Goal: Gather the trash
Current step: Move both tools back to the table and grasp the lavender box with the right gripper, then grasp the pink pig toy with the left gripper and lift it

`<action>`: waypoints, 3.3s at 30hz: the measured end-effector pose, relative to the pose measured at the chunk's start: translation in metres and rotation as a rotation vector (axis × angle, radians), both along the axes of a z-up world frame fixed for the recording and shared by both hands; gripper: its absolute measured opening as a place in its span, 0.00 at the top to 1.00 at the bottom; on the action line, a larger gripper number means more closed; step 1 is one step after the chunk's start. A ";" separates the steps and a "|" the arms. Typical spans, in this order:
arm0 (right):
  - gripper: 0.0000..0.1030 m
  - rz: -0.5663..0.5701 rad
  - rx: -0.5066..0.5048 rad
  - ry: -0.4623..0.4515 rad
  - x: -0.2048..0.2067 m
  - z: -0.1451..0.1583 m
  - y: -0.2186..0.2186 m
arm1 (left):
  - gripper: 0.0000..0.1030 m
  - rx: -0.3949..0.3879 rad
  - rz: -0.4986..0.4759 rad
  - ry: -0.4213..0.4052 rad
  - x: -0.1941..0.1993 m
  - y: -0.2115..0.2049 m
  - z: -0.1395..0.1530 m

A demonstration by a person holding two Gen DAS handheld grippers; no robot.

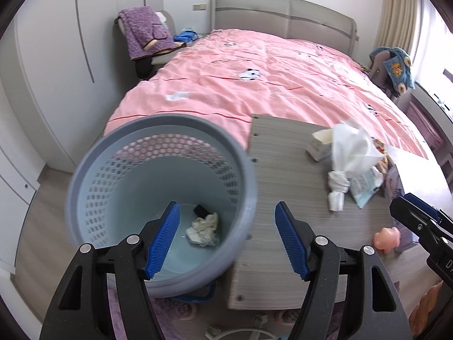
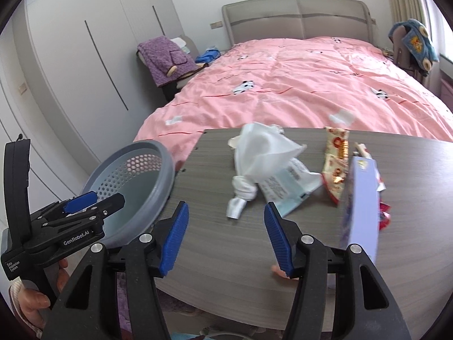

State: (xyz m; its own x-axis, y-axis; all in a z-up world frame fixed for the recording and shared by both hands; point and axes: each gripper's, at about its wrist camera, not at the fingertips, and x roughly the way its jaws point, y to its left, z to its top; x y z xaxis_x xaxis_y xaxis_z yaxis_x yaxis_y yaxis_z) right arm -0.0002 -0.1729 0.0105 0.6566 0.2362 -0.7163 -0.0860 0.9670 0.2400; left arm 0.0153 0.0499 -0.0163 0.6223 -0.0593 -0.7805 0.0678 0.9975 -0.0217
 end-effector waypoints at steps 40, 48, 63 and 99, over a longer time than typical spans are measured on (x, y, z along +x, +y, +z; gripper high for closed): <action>0.47 -0.196 0.028 0.100 -0.014 -0.039 -0.118 | 0.35 0.049 -0.167 0.091 -0.002 -0.124 -0.034; 0.47 -0.177 -0.002 0.120 0.002 -0.044 -0.103 | 0.35 0.053 -0.163 0.094 0.002 -0.125 -0.035; 0.67 -0.192 -0.100 0.161 0.016 -0.062 -0.090 | 0.35 0.031 -0.168 0.091 0.000 -0.115 -0.036; 0.70 -0.331 0.001 0.023 -0.074 -0.024 -0.166 | 0.35 0.031 -0.395 0.168 -0.036 -0.205 -0.051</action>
